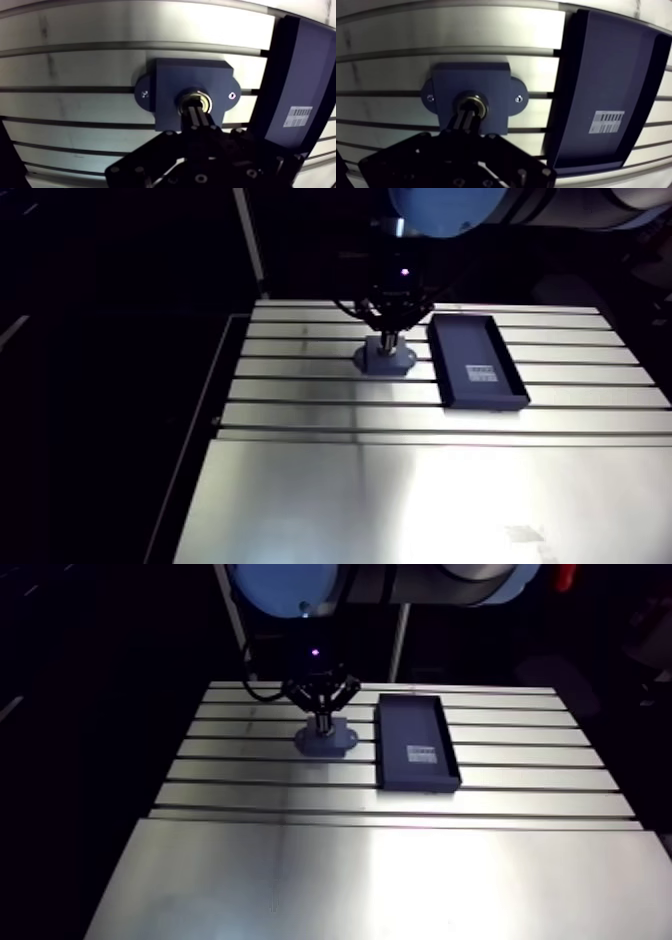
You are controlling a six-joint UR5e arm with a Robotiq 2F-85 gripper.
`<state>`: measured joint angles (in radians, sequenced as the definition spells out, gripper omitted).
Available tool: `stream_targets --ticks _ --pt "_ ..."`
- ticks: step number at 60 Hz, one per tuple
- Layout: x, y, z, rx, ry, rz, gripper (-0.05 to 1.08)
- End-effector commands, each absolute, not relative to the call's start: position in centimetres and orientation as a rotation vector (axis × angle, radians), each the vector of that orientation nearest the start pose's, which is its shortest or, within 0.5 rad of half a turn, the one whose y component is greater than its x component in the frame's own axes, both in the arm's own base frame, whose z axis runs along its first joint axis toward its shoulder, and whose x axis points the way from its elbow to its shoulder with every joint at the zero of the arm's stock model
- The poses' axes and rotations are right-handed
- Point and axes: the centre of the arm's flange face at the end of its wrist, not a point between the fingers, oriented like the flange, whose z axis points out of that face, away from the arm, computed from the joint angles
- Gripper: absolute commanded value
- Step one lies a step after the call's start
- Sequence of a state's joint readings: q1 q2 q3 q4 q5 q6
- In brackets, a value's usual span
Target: Pick up the bearing and press it into the housing until flush.
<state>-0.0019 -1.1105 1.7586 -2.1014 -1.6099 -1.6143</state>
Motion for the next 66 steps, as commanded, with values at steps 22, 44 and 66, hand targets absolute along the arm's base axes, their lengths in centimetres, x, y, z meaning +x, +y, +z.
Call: stream_targets --ticks 22,44,66 --pt "-58.92 -12.85 19.43 -0.069 3.028 0.055 1.08" --pt "-58.81 -12.85 19.20 -0.076 3.025 0.055 1.08" --pt "-58.66 -12.85 19.12 -0.079 3.023 0.054 1.08"
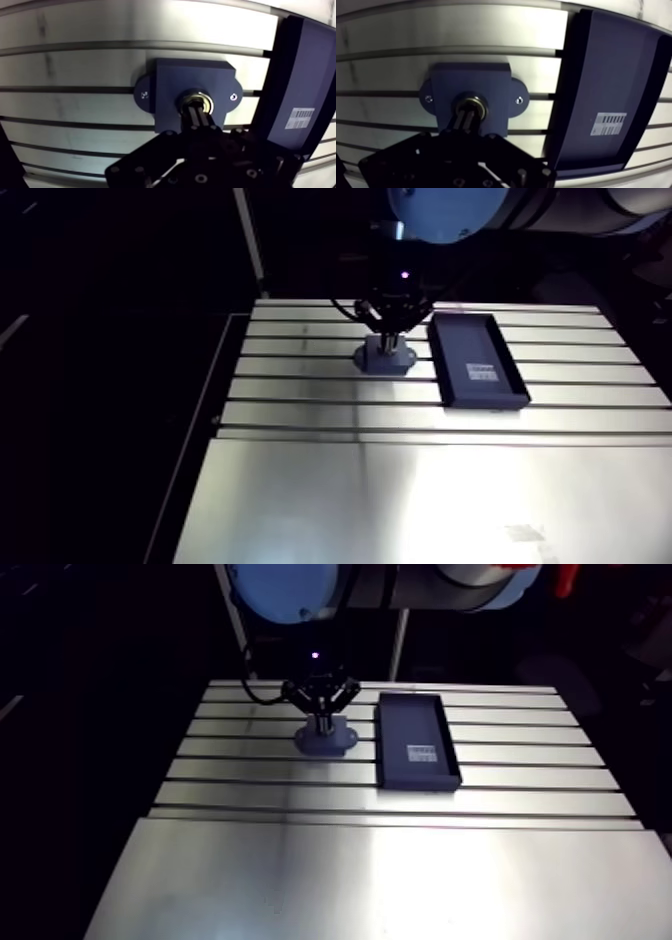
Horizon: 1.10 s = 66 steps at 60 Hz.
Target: Pick up the bearing and press it into the housing until flush.
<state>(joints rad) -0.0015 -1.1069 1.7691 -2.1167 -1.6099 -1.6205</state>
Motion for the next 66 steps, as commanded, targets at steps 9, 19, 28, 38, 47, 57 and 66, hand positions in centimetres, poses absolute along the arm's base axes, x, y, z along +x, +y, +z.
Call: stream_targets --ticks 9,19,28,38,47,57,66 --pt "-58.61 -12.85 19.06 -0.079 3.022 0.054 1.08" --pt "-58.74 -12.85 19.15 -0.097 3.033 0.054 1.08" --pt "-58.85 -12.87 19.10 -0.100 3.052 0.053 1.08" --pt "-58.87 -12.77 19.11 -0.100 3.053 0.053 1.08" --pt "-58.84 -12.78 18.89 -0.100 3.049 0.053 1.08" --pt "-58.84 -12.78 18.88 -0.100 3.048 0.052 1.08" --pt "-58.79 -12.78 18.55 -0.100 3.042 0.052 1.08"
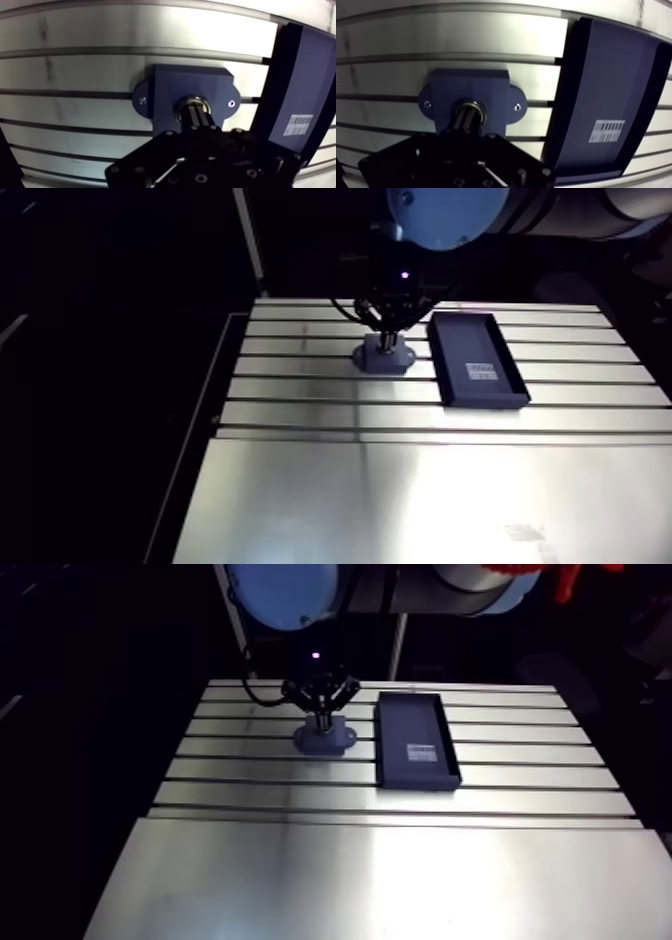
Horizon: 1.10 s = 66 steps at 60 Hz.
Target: Pick up the bearing and press it into the housing until flush.
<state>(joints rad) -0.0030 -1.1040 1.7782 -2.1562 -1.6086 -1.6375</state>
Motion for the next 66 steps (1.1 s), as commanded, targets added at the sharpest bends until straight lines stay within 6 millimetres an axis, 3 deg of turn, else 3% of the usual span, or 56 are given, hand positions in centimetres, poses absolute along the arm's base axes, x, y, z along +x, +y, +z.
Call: stream_targets --ticks 1,66 --pt "-58.79 -12.85 18.56 -0.102 3.044 0.052 1.08" --pt "-58.56 -12.76 18.18 -0.118 3.035 0.053 1.08"
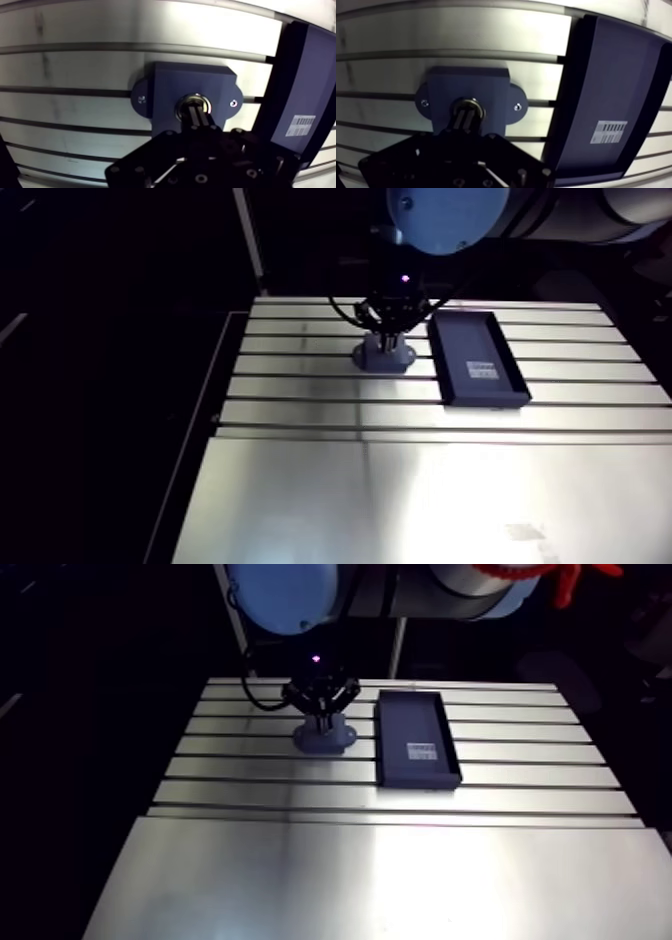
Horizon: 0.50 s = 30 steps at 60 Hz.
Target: Pick up the bearing and press it into the housing until flush.
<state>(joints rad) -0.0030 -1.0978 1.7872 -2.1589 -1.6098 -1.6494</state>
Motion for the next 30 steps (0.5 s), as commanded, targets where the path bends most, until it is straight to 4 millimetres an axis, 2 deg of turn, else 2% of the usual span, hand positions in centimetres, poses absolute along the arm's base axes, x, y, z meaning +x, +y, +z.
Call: stream_targets --ticks 1,30 --pt "-58.56 -12.76 18.18 -0.118 3.035 0.053 1.08" --pt "-58.72 -13.15 18.64 -0.130 3.044 0.049 1.08"
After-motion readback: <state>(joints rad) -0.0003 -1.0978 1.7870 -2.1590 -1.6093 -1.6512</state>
